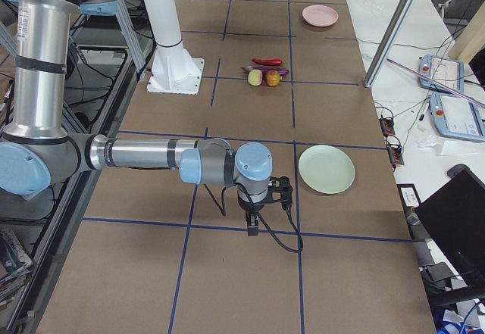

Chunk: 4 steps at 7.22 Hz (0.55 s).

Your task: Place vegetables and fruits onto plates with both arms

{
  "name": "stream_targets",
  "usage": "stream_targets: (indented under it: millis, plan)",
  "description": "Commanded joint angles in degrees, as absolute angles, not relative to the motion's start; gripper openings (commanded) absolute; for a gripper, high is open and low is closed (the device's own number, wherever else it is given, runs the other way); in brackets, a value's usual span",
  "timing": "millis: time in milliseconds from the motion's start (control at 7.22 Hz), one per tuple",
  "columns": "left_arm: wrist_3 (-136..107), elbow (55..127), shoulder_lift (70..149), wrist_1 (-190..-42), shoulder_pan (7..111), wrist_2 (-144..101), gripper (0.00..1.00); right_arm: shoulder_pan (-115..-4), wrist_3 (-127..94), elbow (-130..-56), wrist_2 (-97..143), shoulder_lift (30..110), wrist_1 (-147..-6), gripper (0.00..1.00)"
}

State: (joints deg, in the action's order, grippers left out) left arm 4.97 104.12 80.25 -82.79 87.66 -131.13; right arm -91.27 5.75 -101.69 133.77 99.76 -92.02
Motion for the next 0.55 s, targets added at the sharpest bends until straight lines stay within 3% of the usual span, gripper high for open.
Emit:
stream_targets:
  millis: [0, 415]
  plan:
    - [4.92, 104.06, 80.33, -82.79, 87.63, -131.22, 1.0, -91.14, 5.63, -101.69, 133.77, 99.76, -92.02, 1.0]
    - [5.01, 104.76, 80.33, -82.88, 87.28, -131.57, 1.0, -86.6, 3.45, -101.95, 133.86, 96.52, -88.44, 1.0]
